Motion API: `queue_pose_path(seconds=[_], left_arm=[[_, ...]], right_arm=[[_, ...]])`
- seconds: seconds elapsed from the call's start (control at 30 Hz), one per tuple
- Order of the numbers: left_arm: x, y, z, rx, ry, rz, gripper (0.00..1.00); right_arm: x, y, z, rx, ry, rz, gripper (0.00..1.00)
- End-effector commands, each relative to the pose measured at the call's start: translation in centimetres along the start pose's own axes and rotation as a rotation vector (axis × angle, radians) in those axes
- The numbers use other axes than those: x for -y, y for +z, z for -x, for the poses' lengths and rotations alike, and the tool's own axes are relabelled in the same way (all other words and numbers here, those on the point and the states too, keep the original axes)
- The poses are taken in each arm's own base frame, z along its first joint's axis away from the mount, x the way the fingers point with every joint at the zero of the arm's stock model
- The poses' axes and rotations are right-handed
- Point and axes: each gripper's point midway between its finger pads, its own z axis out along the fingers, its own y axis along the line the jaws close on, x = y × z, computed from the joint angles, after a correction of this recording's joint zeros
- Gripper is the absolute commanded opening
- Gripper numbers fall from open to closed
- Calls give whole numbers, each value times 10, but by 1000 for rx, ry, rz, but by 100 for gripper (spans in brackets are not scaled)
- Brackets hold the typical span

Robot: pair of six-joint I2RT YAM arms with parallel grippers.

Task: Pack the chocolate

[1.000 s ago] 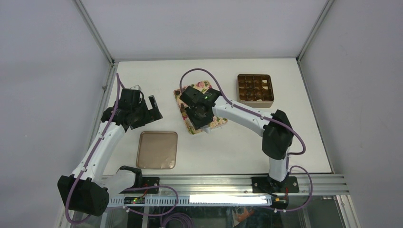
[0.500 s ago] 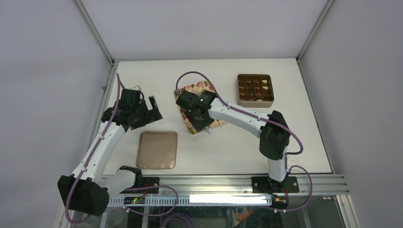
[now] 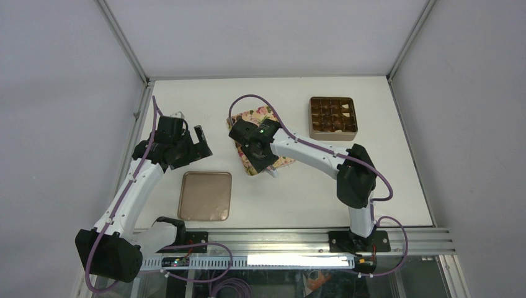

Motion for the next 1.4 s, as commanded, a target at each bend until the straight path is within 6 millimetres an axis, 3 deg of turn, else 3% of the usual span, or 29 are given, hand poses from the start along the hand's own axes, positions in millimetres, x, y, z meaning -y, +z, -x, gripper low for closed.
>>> queue_pose_path(seconds=[0.0, 0.17, 0.37, 0.67, 0.83, 1.07, 1.37], left_arm=[[2, -3, 9, 38, -19, -18, 99], [3, -1, 9, 28, -19, -18, 99], [3, 0, 10, 28, -16, -16, 99], [5, 0, 13, 28, -15, -15, 99], [7, 1, 16, 28, -16, -19, 99], [9, 1, 19, 28, -12, -20, 99], [9, 5, 20, 17, -3, -10, 99]], right_arm=[[6, -29, 21, 120, 28, -2, 22], [26, -53, 28, 185, 94, 2, 18], [73, -64, 24, 211, 203, -26, 17], [185, -70, 9, 262, 511, -85, 18], [230, -60, 9, 256, 613, -135, 18], [268, -38, 18, 239, 675, -174, 19], [291, -16, 32, 223, 684, -189, 19]])
